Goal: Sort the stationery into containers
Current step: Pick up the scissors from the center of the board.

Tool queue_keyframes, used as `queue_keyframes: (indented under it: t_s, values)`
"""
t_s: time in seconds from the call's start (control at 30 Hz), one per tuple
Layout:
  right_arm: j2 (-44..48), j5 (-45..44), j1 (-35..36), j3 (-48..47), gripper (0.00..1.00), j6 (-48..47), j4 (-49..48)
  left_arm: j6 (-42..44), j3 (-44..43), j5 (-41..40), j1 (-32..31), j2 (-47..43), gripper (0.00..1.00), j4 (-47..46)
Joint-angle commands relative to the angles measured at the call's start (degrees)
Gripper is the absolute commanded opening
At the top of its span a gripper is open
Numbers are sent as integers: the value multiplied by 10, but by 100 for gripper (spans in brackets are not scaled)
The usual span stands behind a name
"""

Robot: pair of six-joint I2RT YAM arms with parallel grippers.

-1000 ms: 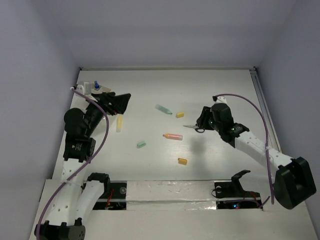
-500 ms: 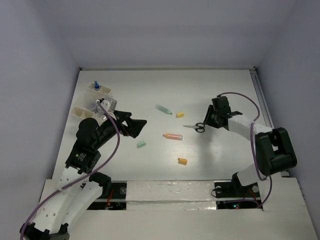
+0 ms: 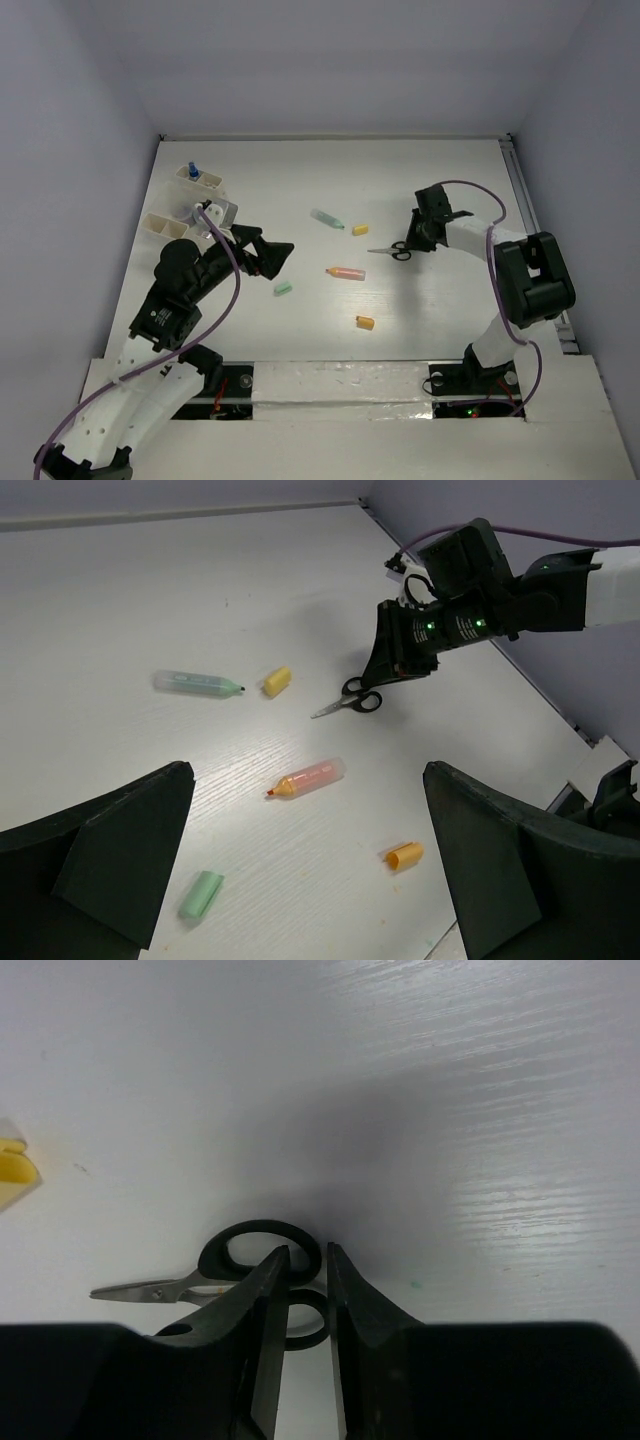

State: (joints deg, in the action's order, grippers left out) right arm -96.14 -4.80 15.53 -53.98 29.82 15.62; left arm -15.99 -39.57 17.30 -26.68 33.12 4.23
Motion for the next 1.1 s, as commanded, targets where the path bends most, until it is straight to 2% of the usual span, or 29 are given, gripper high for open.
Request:
queue_keyframes:
  t_s: [0.0, 0.1, 0.23, 0.4, 0.53, 0.7, 0.87, 0.97, 1.07]
  values:
    - [-8, -32, -1, -32, 26, -22, 56, 8, -27, -8, -4, -10, 99, -15]
    - [-8, -26, -1, -48, 26, -36, 92, 8, -27, -10, -4, -11, 99, -14]
    - [-4, -18, -1, -51, 33, -50, 130, 8, -28, -12, -4, -15, 99, -13]
    - [-28, -11, -1, -53, 33, -57, 126, 8, -27, -14, -4, -15, 99, -13]
    - [-59, -15, -1, -70, 23, -59, 119, 8, -26, -18, -4, -13, 99, -13]
    - [-78, -18, -1, -87, 0, -63, 119, 8, -26, -21, -4, -10, 99, -12]
    - [-37, -58, -1, -88, 0, -68, 124, 8, -25, -23, -4, -3, 99, -14]
    - [34, -71, -1, -92, 0, -80, 134, 7, -24, -19, -4, 5, 97, -19]
    - [105, -39, 5, -97, 0, -107, 136, 5, -24, -12, -4, 16, 95, -23]
